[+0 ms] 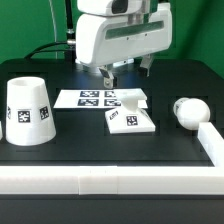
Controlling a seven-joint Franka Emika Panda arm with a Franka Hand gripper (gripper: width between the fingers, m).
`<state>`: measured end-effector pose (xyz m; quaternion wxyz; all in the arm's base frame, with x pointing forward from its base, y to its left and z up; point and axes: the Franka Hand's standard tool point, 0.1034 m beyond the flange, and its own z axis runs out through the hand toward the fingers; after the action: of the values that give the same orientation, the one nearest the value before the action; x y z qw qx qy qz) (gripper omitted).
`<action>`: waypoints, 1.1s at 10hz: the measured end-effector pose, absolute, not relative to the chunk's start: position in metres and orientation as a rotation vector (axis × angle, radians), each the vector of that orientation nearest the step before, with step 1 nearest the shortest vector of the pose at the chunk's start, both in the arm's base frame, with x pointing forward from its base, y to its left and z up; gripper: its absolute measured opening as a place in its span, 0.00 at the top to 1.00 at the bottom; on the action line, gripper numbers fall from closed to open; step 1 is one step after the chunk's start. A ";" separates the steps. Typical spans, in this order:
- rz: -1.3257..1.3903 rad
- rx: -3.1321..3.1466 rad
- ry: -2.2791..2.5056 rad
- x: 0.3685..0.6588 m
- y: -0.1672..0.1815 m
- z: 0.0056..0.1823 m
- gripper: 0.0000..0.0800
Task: Assemble lamp
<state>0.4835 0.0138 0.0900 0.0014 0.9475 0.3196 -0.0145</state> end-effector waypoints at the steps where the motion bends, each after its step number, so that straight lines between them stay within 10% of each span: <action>1: -0.045 3.003 0.918 0.483 0.014 0.089 0.13; 11: -0.070 3.172 0.118 0.471 0.020 0.072 0.13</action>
Offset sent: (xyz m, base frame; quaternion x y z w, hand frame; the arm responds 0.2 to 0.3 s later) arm -0.0121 -0.0029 -0.0047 -0.0036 -0.0182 0.2535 0.9671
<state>0.4714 0.0204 0.0719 -0.0168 0.9989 0.0371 -0.0221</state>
